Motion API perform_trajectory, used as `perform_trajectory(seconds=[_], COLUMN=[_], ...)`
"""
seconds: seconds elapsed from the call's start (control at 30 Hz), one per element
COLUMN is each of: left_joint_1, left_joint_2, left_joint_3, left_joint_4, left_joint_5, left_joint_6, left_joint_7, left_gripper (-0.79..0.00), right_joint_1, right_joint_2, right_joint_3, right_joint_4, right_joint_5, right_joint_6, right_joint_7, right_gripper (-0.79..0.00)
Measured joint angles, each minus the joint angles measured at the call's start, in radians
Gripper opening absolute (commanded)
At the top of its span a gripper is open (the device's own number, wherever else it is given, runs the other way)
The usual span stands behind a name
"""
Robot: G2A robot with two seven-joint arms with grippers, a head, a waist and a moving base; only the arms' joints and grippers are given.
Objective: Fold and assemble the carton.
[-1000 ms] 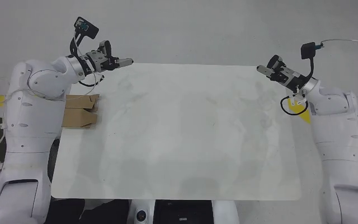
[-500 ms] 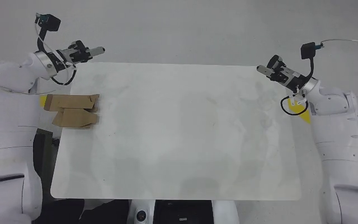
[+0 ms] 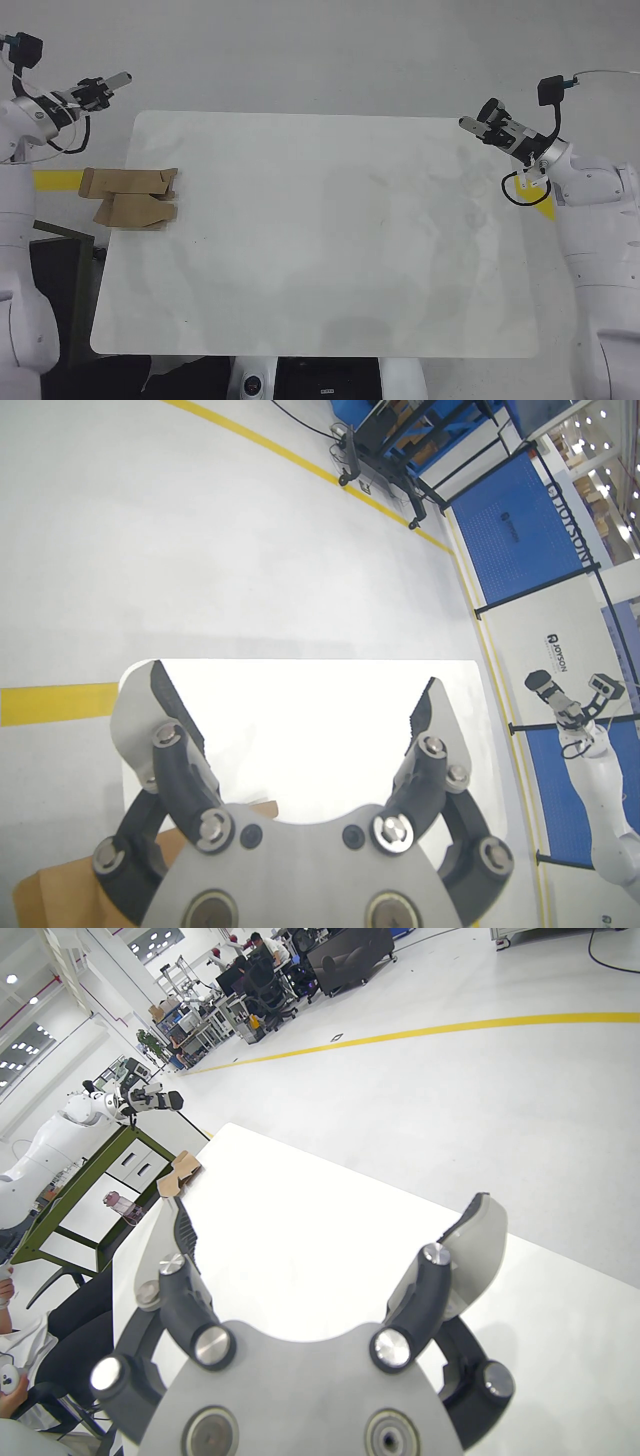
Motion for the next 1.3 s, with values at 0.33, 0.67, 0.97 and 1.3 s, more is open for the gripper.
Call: perform_trajectory(seconds=[0.33,0.67,0.97,1.3], left_joint_1=[-0.082,-0.120,-0.129,-0.127], left_joint_2=[0.041,0.071,0.083,0.083], left_joint_3=[-0.012,0.016,0.055,0.098], left_joint_4=[0.198,0.344,0.400,0.441], left_joint_5=[0.143,0.247,0.310,0.352], left_joint_6=[0.009,-0.019,-0.056,-0.068], left_joint_7=[0.112,0.127,0.076,0.026], left_gripper=[0.000,0.000,0.000,0.000], right_joint_1=[0.000,0.000,0.000,0.000], right_joint_2=[0.000,0.000,0.000,0.000], right_joint_3=[0.000,0.000,0.000,0.000], right_joint_4=[0.000,0.000,0.000,0.000], right_joint_5=[0.000,0.000,0.000,0.000], right_joint_6=[0.000,0.000,0.000,0.000], right_joint_7=[0.000,0.000,0.000,0.000], right_gripper=[0.000,0.000,0.000,0.000])
